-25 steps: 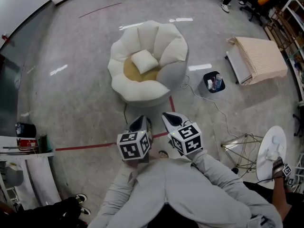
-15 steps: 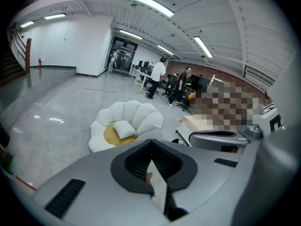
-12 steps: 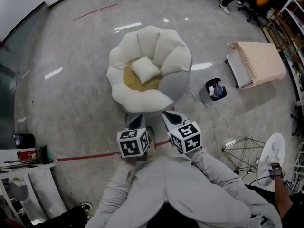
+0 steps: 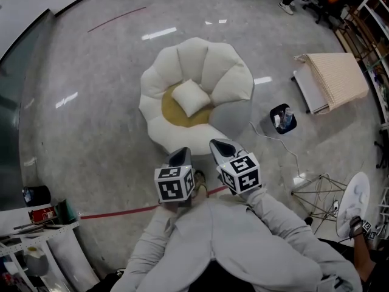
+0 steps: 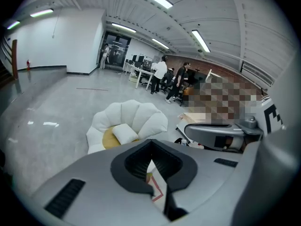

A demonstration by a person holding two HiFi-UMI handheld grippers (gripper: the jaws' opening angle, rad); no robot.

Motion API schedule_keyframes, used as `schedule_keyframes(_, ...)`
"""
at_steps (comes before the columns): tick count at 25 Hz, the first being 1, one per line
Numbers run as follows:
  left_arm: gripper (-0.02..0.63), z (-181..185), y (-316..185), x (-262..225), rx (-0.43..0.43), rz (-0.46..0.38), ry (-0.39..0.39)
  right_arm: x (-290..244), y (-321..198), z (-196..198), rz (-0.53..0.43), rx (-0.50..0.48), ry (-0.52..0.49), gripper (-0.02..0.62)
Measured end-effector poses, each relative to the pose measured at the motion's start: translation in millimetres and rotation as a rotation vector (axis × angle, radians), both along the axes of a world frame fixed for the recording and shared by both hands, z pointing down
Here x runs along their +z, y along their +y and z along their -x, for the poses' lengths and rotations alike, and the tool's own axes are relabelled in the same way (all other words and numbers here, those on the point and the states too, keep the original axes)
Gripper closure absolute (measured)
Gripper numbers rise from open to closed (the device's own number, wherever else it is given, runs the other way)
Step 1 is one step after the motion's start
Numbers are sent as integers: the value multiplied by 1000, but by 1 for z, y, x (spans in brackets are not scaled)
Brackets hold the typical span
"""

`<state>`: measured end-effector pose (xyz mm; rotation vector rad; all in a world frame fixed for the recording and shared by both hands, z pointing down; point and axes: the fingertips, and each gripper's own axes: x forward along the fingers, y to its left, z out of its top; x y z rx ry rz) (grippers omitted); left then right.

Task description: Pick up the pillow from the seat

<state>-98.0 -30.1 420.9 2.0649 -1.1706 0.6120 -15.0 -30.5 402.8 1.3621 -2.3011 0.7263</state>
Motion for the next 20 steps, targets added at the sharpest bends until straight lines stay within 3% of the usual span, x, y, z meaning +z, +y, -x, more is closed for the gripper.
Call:
schedule_keyframes(13,600,5,-65,41,13,76,-4,20,-55,-1,45,51,19,595)
schedule_keyframes(20,600,5,-109,94,-51,157,16,60,-84,-7,100,41,49,595)
